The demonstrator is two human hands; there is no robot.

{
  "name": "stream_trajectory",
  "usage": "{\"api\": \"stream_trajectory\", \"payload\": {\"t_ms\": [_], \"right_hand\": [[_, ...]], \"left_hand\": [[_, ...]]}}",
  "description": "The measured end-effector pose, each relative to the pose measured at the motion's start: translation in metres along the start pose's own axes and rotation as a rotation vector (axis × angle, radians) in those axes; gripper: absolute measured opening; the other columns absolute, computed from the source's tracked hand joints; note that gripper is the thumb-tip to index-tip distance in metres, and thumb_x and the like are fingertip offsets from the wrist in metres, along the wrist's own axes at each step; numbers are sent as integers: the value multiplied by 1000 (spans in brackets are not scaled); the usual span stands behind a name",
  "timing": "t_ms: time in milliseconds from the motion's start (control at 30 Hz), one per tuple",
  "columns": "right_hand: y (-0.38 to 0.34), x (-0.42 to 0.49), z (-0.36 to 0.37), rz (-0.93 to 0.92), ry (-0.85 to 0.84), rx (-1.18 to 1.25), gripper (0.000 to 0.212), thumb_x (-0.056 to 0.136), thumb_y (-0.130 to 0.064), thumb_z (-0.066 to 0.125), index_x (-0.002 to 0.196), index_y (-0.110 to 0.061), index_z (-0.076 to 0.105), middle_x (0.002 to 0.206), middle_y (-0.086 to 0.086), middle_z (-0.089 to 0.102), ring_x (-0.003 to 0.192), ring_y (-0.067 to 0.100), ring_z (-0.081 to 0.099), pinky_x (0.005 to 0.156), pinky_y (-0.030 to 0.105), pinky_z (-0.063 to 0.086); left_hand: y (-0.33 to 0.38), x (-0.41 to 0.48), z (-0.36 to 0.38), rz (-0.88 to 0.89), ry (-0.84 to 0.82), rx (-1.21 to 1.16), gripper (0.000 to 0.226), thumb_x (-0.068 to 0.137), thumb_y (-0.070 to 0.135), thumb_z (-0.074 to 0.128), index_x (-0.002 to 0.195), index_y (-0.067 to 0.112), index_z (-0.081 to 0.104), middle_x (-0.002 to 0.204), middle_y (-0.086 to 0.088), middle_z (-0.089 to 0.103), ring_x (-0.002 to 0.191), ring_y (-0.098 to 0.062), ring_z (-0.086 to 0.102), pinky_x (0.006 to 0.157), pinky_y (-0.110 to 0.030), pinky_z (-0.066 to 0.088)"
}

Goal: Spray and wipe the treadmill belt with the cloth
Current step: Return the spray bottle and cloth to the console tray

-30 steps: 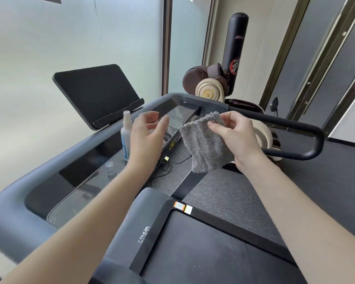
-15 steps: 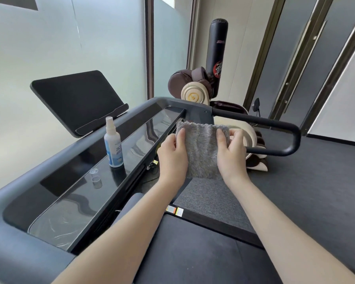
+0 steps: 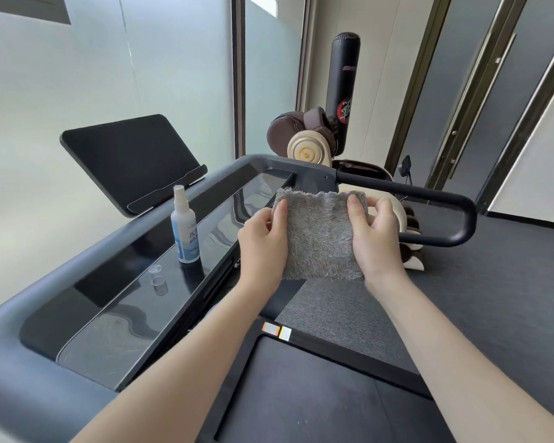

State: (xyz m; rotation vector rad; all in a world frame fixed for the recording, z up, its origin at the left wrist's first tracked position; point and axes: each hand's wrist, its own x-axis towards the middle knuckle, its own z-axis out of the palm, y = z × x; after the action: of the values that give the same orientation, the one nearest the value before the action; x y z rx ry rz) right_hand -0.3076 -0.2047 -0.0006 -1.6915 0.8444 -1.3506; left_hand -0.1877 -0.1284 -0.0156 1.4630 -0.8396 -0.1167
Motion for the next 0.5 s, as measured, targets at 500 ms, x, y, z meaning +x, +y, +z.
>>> {"api": "stream_trajectory", "payload": {"t_ms": [500], "right_hand": [[-26, 59, 57, -337, -283, -338, 22, 89, -31, 64, 93, -15, 50, 69, -3, 52, 61, 9, 46, 53, 13, 33]], "left_hand": [[-40, 23, -112, -114, 63, 236, 21, 93, 37, 62, 81, 19, 64, 71, 4, 69, 64, -20, 67, 71, -44, 58]]}}
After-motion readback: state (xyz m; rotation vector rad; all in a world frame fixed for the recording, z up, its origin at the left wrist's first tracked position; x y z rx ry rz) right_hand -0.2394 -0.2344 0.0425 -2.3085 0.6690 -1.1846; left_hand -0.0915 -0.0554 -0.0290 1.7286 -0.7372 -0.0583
